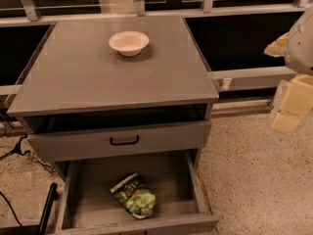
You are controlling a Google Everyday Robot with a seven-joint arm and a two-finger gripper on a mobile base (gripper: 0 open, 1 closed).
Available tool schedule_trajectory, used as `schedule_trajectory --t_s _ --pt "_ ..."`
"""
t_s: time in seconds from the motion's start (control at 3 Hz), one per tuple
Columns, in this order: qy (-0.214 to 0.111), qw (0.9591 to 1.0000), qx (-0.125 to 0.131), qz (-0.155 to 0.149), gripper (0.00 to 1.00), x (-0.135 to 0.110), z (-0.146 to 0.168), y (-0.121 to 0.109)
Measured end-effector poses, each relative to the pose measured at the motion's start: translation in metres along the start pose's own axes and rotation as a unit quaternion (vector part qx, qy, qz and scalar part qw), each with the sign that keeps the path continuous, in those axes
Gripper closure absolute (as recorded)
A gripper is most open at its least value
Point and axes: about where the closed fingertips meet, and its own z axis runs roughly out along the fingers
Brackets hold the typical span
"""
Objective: Pick green jalapeno chip bag from middle drawer and place on counter
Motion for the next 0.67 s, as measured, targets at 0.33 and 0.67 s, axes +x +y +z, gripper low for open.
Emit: schedule_trajectory --t_s 0.33,0.67 --pt "0.000 1.0000 0.000 0.000 0.00 0.0000 0.0000 0.0000" --pt "-0.010 0.9999 0.002 0.007 0.00 -0.0014 0.0034 0.0025"
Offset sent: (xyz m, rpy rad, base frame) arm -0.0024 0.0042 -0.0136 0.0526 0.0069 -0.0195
